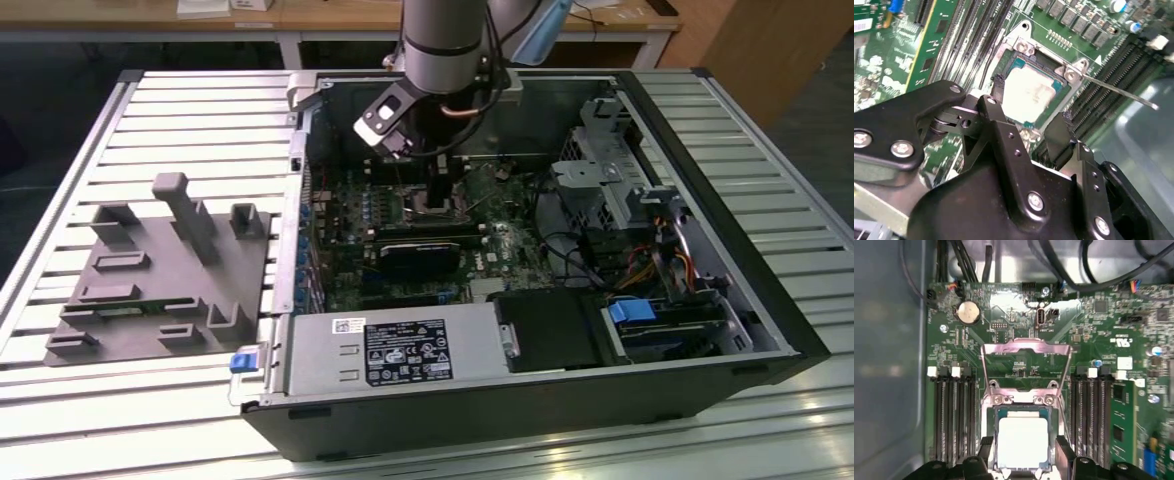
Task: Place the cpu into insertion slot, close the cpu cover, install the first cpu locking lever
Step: 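Place the cpu into insertion slot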
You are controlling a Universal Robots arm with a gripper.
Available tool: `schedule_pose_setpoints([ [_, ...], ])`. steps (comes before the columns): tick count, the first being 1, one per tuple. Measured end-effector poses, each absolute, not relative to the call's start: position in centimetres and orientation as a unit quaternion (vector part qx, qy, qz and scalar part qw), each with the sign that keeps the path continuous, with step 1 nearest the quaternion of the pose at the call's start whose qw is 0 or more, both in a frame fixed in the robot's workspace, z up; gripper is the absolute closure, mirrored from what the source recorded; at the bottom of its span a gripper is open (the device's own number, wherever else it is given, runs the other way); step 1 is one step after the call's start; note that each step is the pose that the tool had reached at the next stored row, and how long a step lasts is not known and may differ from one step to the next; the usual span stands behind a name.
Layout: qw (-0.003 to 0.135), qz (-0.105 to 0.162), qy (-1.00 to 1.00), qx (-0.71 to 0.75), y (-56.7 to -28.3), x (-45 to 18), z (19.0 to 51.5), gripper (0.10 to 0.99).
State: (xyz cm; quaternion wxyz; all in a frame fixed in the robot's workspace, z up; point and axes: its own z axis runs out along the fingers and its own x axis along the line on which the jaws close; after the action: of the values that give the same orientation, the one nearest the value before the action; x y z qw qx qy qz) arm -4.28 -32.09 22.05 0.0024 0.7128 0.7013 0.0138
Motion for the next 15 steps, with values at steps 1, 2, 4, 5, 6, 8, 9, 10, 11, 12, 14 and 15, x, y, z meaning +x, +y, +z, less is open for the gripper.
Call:
schedule_pose_setpoints([
  [1,0.002,0.014,0.701,0.713,-32.1,-4.3,22.4,0.486],
  [2,0.002,0.014,0.701,0.713,-32.1,-4.3,22.7,0.486],
  [4,0.002,0.014,0.701,0.713,-32.1,-4.3,23.3,0.486],
  [5,0.002,0.014,0.701,0.713,-32.1,-4.3,23.5,0.486],
  [6,0.002,0.014,0.701,0.713,-32.1,-4.3,23.5,0.486],
  [8,0.002,0.014,0.701,0.713,-32.1,-4.3,23.5,0.486],
  [9,0.002,0.014,0.701,0.713,-32.1,-4.3,23.5,0.486],
  [10,0.002,0.014,0.701,0.713,-32.1,-4.3,23.5,0.486],
  [11,0.002,0.014,0.701,0.713,-32.1,-4.3,23.6,0.506],
  [12,0.002,0.014,0.701,0.713,-32.1,-4.3,23.6,0.506],
  [14,0.002,0.014,0.701,0.713,-32.1,-4.3,23.6,0.565],
  [15,0.002,0.014,0.701,0.713,-32.1,-4.3,23.6,0.627],
])
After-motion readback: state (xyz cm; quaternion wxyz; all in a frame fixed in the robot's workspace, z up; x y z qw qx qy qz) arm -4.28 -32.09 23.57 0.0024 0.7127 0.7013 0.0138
